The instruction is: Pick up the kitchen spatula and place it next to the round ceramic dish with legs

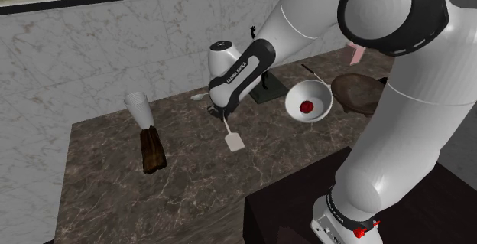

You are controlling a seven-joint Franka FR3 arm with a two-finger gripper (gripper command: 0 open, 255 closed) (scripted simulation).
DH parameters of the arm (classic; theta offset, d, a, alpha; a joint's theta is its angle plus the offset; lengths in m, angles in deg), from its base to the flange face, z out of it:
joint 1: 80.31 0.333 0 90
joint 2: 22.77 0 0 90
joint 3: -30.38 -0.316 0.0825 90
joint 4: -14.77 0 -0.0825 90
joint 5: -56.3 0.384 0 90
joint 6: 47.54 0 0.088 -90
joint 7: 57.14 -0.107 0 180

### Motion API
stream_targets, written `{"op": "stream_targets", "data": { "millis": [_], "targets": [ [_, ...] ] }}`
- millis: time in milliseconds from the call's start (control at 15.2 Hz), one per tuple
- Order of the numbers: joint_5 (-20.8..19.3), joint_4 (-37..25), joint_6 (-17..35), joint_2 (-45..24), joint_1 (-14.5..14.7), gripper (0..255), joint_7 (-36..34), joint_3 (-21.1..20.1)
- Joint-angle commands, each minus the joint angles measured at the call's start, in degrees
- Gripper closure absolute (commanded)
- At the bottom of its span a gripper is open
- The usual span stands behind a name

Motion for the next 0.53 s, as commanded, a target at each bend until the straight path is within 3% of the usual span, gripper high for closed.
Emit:
{"op": "stream_targets", "data": {
  "millis": [0,462],
  "targets": [
    [0.9,-0.2,-1.4,1.3,-0.2,255,0.7,-0.3],
    [3.7,-1.1,-6.6,5.8,-0.6,255,2.7,-1.0]
  ]
}}
